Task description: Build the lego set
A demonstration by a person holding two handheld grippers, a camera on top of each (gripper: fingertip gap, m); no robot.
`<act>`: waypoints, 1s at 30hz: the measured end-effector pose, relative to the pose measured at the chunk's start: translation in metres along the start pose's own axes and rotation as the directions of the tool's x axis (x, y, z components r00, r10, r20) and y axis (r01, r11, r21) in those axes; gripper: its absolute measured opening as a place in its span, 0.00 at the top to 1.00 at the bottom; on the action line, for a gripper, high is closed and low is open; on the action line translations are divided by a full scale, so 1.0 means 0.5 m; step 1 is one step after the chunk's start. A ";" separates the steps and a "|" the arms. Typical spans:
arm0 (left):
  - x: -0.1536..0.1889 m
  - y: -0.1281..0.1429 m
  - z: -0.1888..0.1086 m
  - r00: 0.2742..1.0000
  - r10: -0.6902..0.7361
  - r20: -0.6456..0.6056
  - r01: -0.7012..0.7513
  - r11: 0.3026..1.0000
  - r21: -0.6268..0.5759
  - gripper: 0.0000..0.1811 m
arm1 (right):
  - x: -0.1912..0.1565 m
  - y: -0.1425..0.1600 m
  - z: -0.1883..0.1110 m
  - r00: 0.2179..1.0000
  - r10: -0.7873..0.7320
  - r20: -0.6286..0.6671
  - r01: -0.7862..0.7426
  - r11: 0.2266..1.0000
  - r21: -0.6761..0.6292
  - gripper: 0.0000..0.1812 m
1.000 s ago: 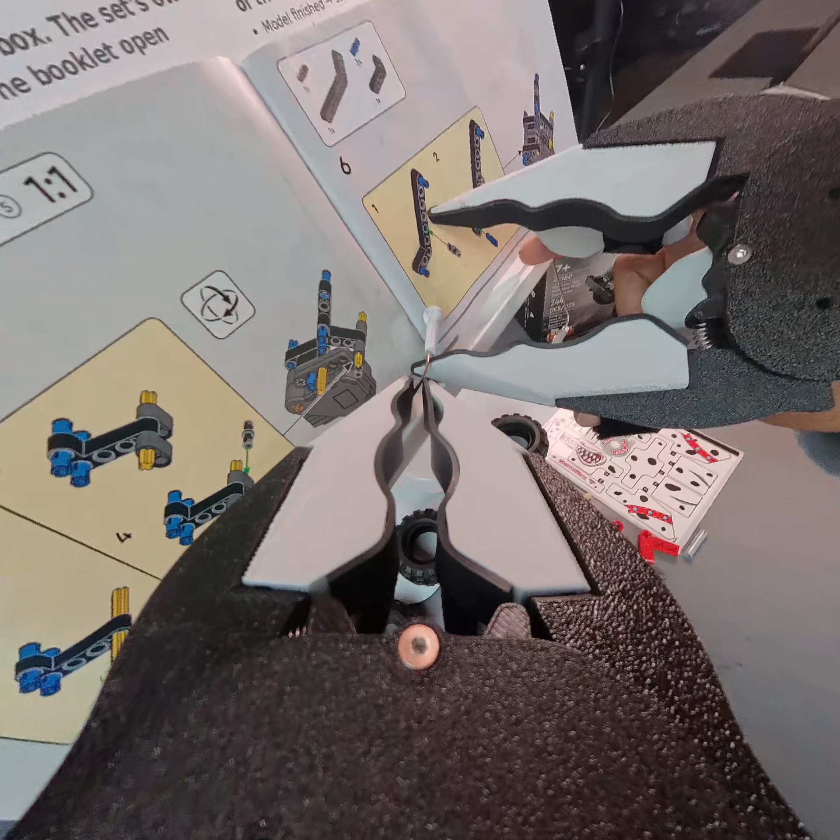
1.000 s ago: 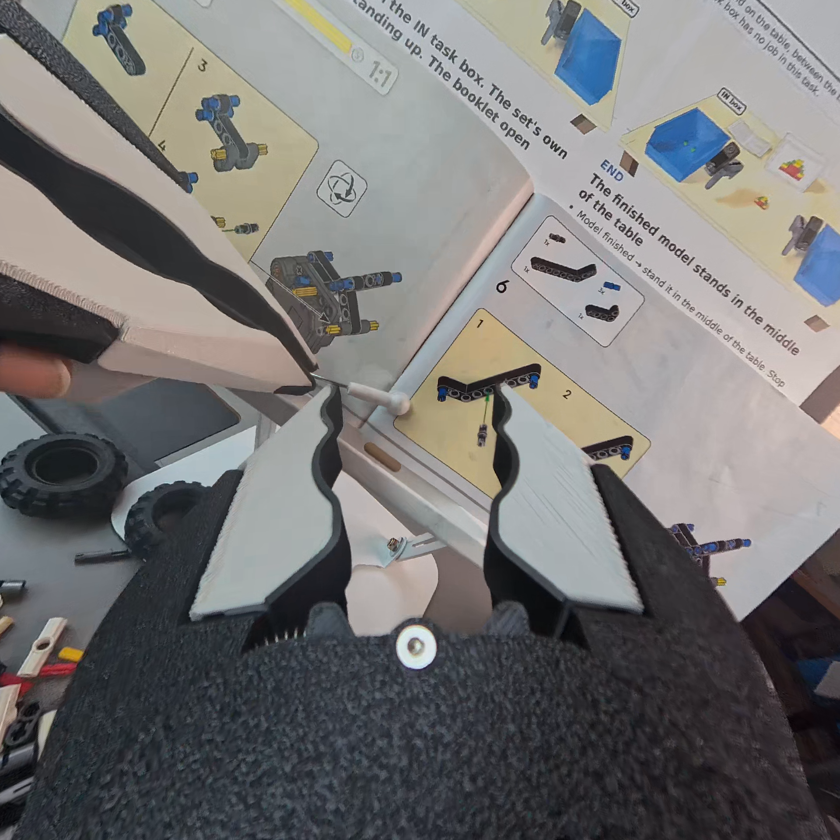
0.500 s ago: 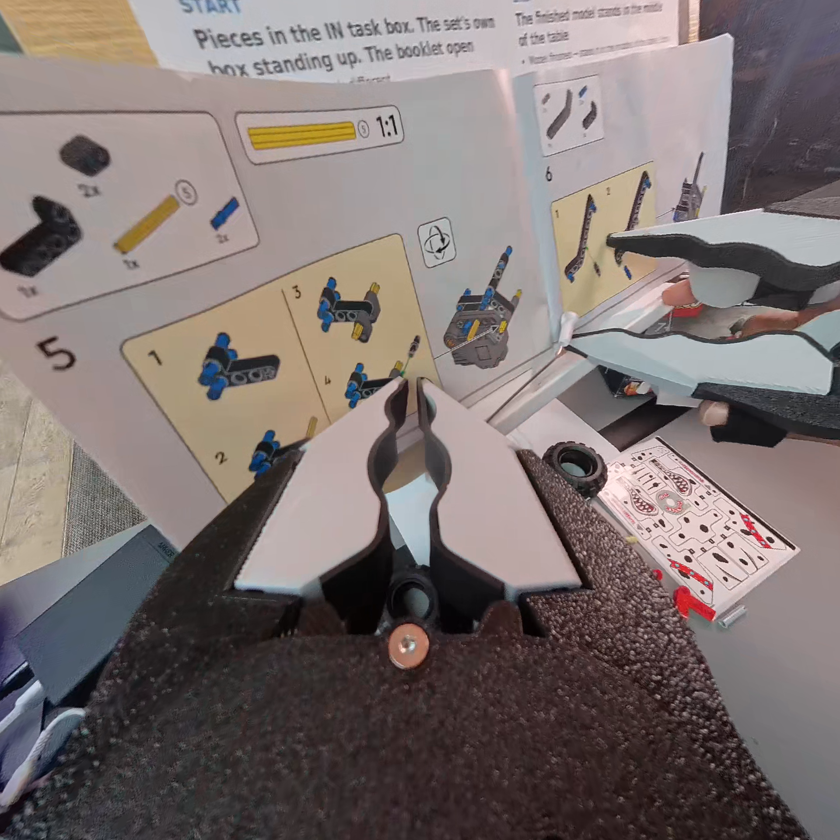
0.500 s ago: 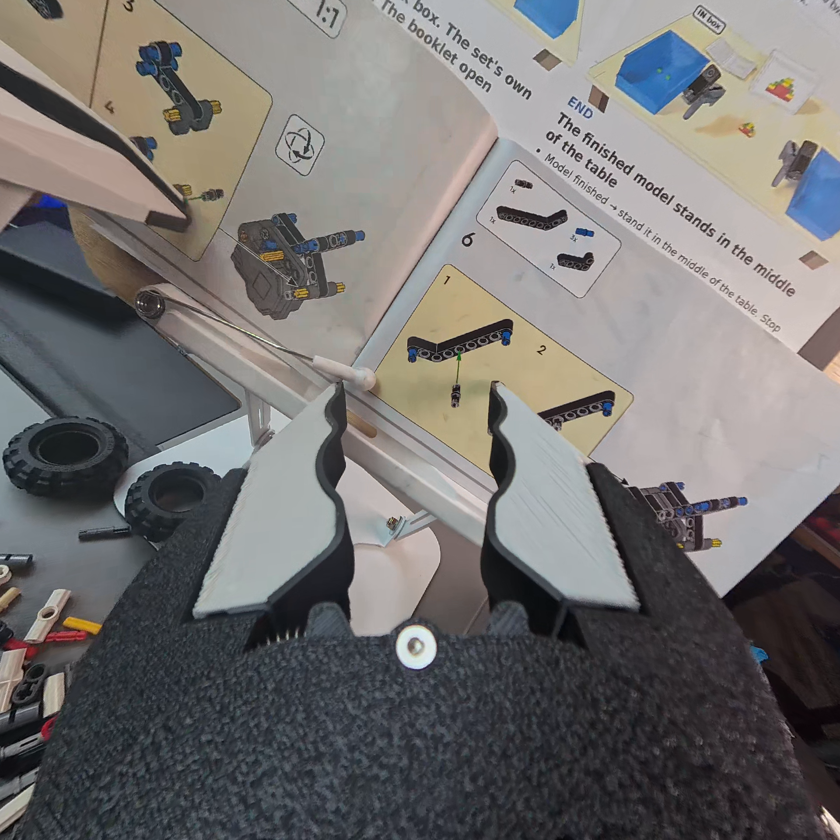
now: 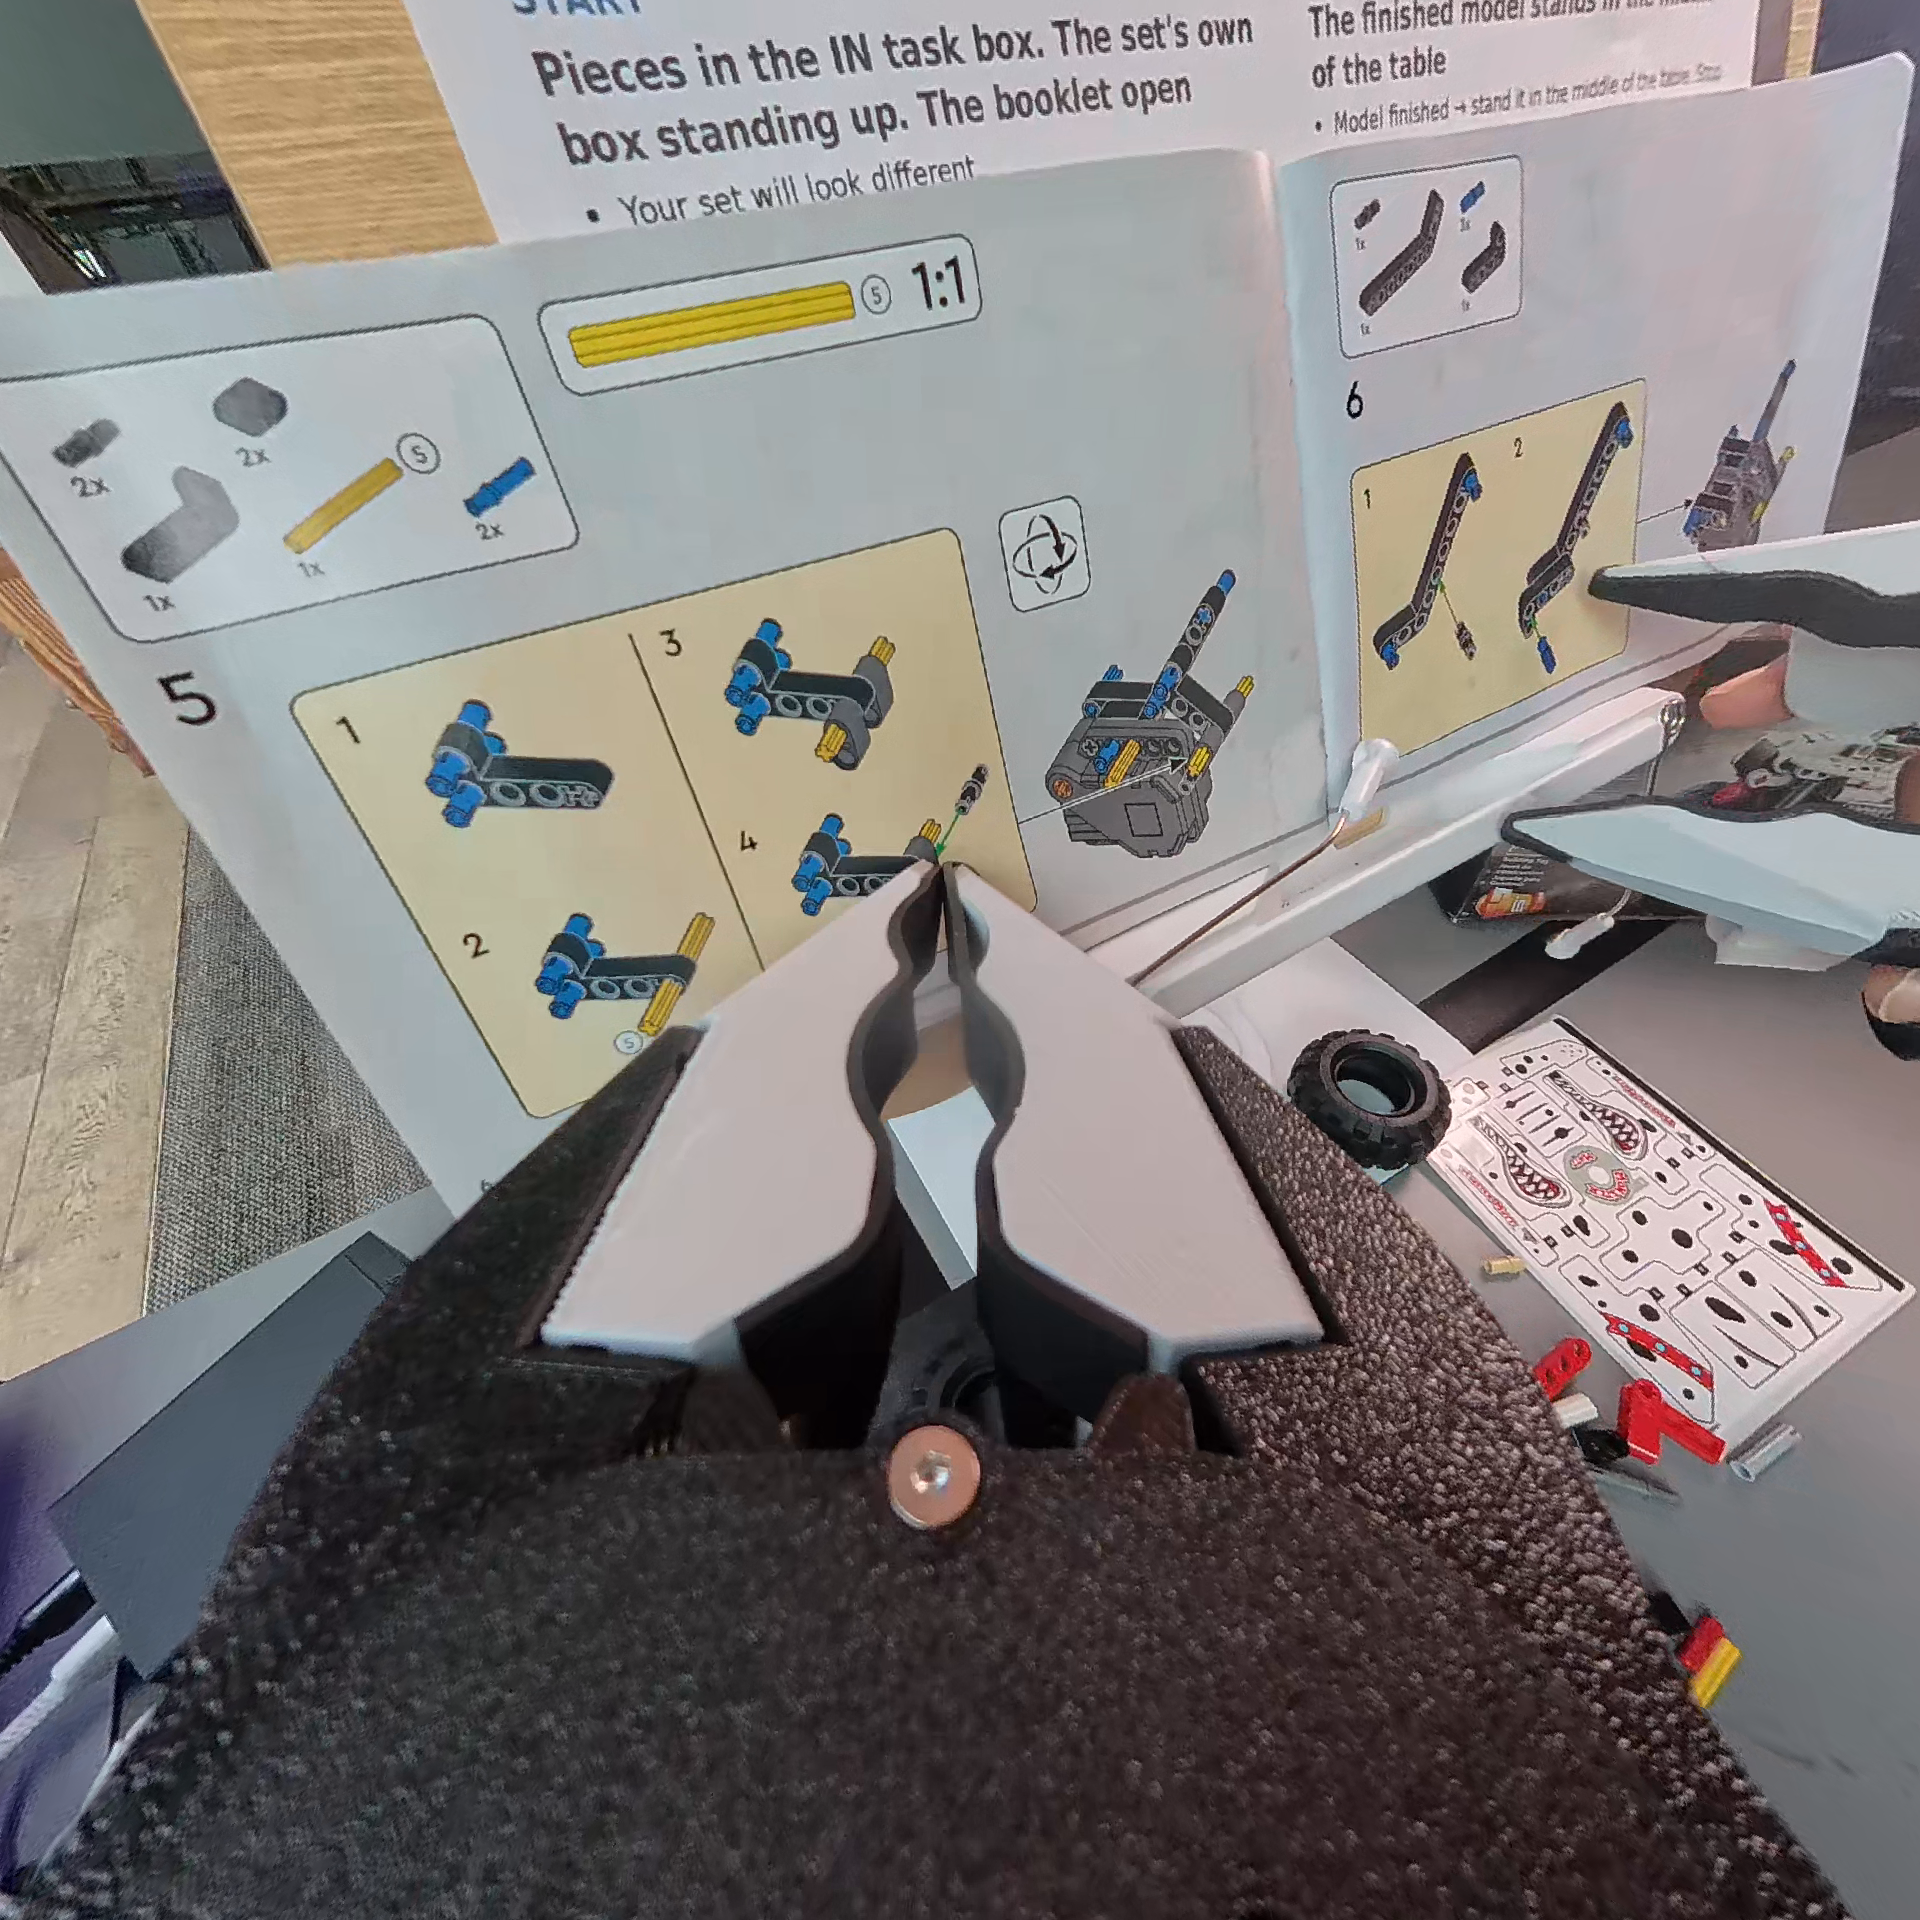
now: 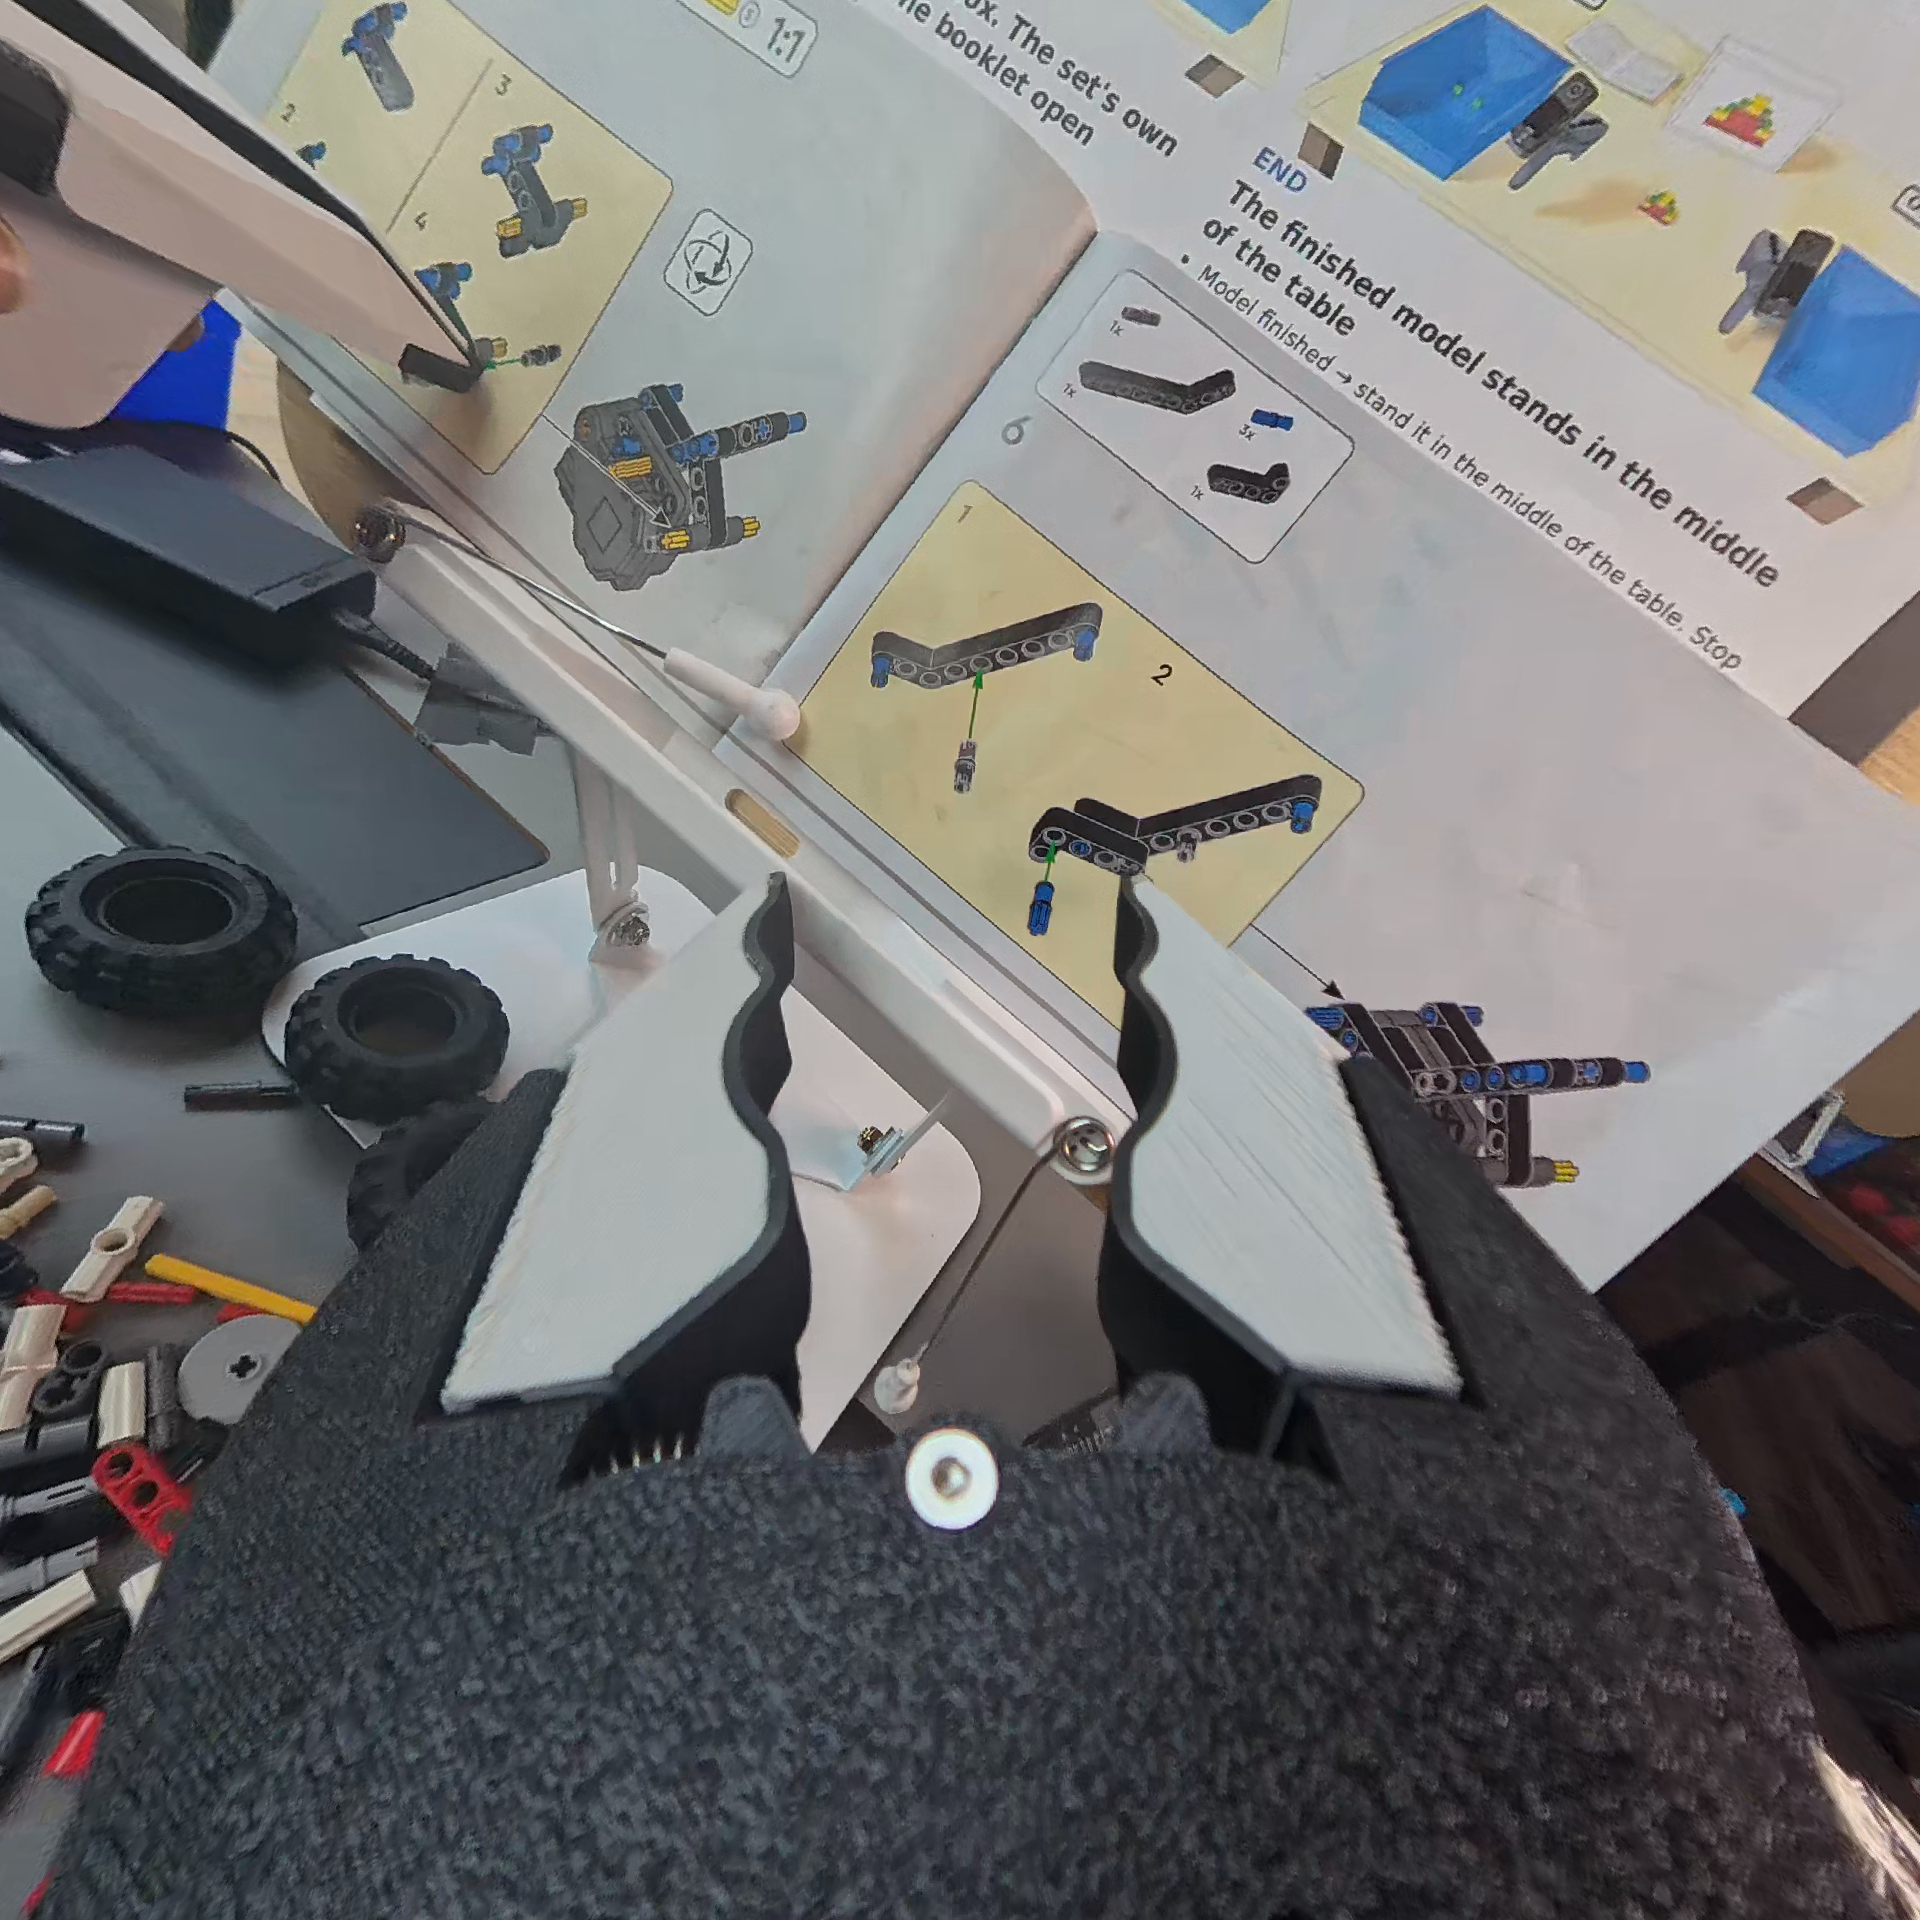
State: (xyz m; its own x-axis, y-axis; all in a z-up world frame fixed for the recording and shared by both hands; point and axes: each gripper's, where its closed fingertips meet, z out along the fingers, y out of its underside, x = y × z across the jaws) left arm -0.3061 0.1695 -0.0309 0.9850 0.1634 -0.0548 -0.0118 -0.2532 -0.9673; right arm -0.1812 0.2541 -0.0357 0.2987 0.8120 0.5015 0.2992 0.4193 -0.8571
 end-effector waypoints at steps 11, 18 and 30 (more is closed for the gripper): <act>0.036 -0.008 -0.019 1.000 0.019 -0.012 -0.019 0.999 0.044 0.98 | -0.005 0.007 -0.006 1.000 0.023 0.000 -0.023 1.000 0.005 0.66; 0.057 -0.021 -0.014 0.999 0.014 -0.030 -0.012 0.998 0.062 0.98 | -0.016 -0.002 -0.050 0.996 0.086 0.023 -0.087 0.996 0.023 0.66; 0.082 -0.004 -0.035 0.999 -0.004 -0.048 0.008 0.996 0.087 0.96 | -0.131 -0.018 -0.322 0.886 0.371 0.279 -0.400 0.915 0.052 0.71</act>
State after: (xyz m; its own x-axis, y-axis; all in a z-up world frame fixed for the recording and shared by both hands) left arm -0.2624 0.1600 -0.0270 0.9922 0.1181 -0.0390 -0.0188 -0.1678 -0.9856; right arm -0.0577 0.1316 -0.0420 0.1225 0.9881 0.0935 0.1071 0.0805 -0.9910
